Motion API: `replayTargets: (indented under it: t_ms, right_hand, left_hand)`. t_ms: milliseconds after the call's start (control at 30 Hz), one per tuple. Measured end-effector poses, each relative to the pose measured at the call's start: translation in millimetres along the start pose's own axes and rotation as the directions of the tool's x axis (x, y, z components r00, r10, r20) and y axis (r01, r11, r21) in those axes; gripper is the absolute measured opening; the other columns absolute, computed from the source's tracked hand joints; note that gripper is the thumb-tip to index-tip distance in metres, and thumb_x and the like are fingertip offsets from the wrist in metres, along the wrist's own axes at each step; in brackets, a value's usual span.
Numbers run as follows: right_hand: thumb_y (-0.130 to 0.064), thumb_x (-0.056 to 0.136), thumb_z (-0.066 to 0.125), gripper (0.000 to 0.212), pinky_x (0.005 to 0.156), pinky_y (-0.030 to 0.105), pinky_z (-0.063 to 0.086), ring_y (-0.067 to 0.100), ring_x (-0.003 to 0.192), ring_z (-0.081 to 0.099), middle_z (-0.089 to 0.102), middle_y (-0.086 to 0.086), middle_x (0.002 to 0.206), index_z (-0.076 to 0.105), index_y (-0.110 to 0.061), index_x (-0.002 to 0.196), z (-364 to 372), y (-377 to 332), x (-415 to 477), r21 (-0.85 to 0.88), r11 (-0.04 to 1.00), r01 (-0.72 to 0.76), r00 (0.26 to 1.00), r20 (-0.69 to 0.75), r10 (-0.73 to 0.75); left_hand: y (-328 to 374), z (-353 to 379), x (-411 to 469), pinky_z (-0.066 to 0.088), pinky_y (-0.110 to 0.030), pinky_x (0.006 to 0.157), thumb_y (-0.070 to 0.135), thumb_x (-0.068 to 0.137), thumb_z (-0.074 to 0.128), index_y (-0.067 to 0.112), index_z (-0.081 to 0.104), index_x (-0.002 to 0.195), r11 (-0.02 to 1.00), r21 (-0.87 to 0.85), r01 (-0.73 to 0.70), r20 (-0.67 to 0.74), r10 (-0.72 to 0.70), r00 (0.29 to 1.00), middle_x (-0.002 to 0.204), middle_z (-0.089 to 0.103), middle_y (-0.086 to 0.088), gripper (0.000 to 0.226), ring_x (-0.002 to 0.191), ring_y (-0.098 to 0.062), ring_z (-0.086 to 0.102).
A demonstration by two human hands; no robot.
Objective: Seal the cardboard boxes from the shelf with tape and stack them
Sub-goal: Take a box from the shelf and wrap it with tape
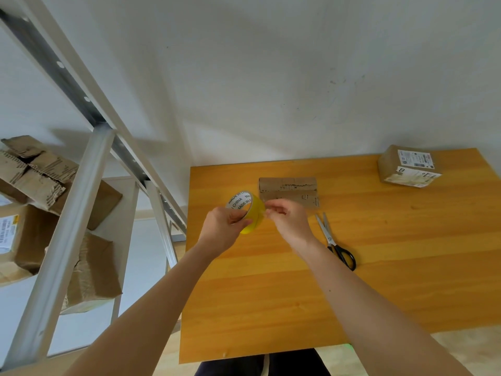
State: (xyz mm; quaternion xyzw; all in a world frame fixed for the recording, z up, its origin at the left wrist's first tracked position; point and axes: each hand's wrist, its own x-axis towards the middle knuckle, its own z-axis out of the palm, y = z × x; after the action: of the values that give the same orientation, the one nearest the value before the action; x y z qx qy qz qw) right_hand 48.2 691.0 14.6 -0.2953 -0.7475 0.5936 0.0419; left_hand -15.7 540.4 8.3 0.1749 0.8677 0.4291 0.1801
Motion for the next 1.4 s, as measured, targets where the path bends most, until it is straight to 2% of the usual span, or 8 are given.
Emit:
replayTargets:
  t_ms: [433,533,700,867,967,1200,1300,1400]
  right_hand:
    - [-0.016,0.096,0.06,0.016,0.077,0.041,0.051,0.035,0.088,0.063,0.07,0.021,0.095,0.068,-0.011,0.082,-8,-21,2,-0.192,0.981,0.027,0.991,0.132,-0.002]
    - [-0.016,0.098,0.056,0.015,0.069,0.027,0.044,0.021,0.08,0.059,0.067,0.008,0.087,0.066,-0.01,0.09,-8,-21,3,-0.207,0.974,0.094,0.99,0.118,-0.07]
    - [-0.017,0.099,0.054,0.011,0.061,0.011,0.035,0.003,0.073,0.051,0.058,-0.005,0.083,0.061,-0.013,0.091,-13,-23,5,-0.216,0.966,0.144,0.989,0.062,-0.133]
    - [-0.015,0.097,0.056,0.016,0.066,0.002,0.035,-0.002,0.077,0.048,0.051,-0.012,0.084,0.059,-0.02,0.082,-17,-23,1,-0.219,0.957,0.19,0.981,0.013,-0.192]
    - [-0.018,0.096,0.059,0.01,0.071,0.008,0.042,0.007,0.083,0.057,0.059,-0.006,0.089,0.061,-0.018,0.086,-21,-18,-2,-0.088,0.988,0.13,0.991,0.033,-0.128]
    - [-0.009,0.08,0.078,0.014,0.068,0.026,0.056,0.016,0.071,0.068,0.07,0.003,0.074,0.064,-0.012,0.079,-19,-20,-5,0.144,0.989,-0.006,1.0,-0.024,0.009]
    - [-0.003,0.078,0.079,0.015,0.063,0.022,0.055,0.015,0.067,0.069,0.071,0.005,0.069,0.064,-0.007,0.08,-18,-27,-7,0.392,0.913,-0.113,0.993,0.005,0.121]
    - [0.001,0.081,0.074,0.012,0.063,0.022,0.056,0.016,0.07,0.069,0.072,0.007,0.075,0.064,-0.005,0.084,-20,-36,-8,0.653,0.717,-0.245,0.968,0.118,0.223]
  left_hand:
    - [6,-2,-7,0.056,-0.029,0.071,0.02,0.085,0.071,0.016,0.075,0.101,0.986,0.095,-0.138,-0.042,0.143,0.989,0.093,0.074,0.0,0.017,0.085,-0.01,0.067]
    - [9,0,-6,0.046,-0.005,0.065,0.02,0.083,0.073,0.013,0.075,0.099,0.99,0.052,-0.129,-0.084,0.133,0.988,0.091,0.072,0.004,0.018,0.075,0.006,0.06]
    - [16,1,2,0.054,-0.039,0.075,0.022,0.085,0.071,0.007,0.074,0.088,0.998,0.018,-0.055,-0.026,0.056,0.998,0.081,0.071,-0.005,0.015,0.078,-0.021,0.066]
    - [21,4,3,0.053,-0.042,0.069,0.024,0.089,0.066,0.008,0.074,0.09,0.999,-0.03,-0.012,-0.006,0.012,1.0,0.079,0.07,-0.01,0.018,0.076,-0.026,0.065]
    - [26,3,2,0.043,-0.028,0.058,0.027,0.094,0.058,0.01,0.071,0.099,0.999,0.003,-0.032,0.037,0.032,0.999,0.075,0.065,-0.001,0.022,0.067,-0.017,0.056]
    - [22,5,-4,0.052,-0.037,0.078,0.045,0.093,0.054,0.022,0.056,0.126,0.998,-0.011,-0.058,0.072,0.059,0.996,0.106,0.065,0.0,0.041,0.098,-0.021,0.061]
    - [18,6,-10,0.046,-0.022,0.086,0.063,0.065,0.071,0.032,0.035,0.142,0.992,-0.081,-0.097,0.016,0.099,0.995,0.127,0.047,0.009,0.091,0.111,-0.007,0.047]
    - [6,8,-10,0.048,-0.022,0.086,0.039,0.068,0.083,0.028,0.028,0.146,0.992,-0.093,-0.087,-0.223,0.064,0.973,0.134,0.044,0.005,0.096,0.116,-0.009,0.047]
